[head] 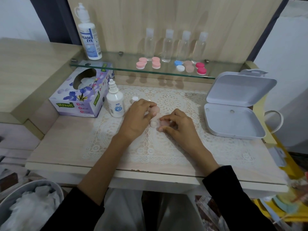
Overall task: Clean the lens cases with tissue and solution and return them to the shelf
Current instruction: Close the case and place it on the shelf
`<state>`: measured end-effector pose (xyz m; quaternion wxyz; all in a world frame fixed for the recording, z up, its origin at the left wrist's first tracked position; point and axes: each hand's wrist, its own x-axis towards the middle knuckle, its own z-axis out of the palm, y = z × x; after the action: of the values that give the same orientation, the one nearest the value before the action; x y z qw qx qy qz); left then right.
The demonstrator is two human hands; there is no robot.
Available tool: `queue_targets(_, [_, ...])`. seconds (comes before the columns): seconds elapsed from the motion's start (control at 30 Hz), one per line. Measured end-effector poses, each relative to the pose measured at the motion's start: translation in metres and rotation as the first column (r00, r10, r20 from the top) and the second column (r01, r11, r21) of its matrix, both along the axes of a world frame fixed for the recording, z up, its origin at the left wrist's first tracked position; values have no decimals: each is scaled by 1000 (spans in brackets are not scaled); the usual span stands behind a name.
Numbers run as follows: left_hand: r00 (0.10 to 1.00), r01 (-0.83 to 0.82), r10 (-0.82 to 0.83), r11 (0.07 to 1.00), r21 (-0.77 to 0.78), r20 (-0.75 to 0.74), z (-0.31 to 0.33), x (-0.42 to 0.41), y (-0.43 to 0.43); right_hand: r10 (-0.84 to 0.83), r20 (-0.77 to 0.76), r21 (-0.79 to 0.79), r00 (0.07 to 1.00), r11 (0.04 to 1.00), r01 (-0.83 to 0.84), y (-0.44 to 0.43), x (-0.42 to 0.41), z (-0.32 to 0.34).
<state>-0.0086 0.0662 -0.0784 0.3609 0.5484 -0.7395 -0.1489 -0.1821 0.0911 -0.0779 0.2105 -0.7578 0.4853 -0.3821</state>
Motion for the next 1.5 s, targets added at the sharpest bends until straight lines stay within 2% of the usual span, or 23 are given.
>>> queue_targets(0.13, [995,-55,55,998,3,82,-4,-3,-8,3,-3,-1,1000,1000,-3,0,0,0])
queue_targets(0.27, [994,-47,43,998,30,103,-3,-2,-8,0,-1,-1,1000,1000,0,0,0,0])
queue_targets(0.53, [996,38,-35,999,37,-86,-1,5,24,-1,6,4,1000,1000,1,0,-1,0])
queue_targets(0.7, [991,137,-137,990,32,-1,-5,10,31,3,7,3,1000,1000,-3,1,-1,0])
queue_targets(0.93, [991,131,-131,991,21,15,-7,10,28,-12,41,38,999,999,11,3,0,-1])
queue_targets(1.17, [993,117,-117,993,21,9,-7,9,29,-138,35,45,990,990,136,1,1,-4])
queue_targets(1.5, [992,124,-124,992,20,6,-7,8,30,-34,27,-24,999,999,34,-3,-2,-4])
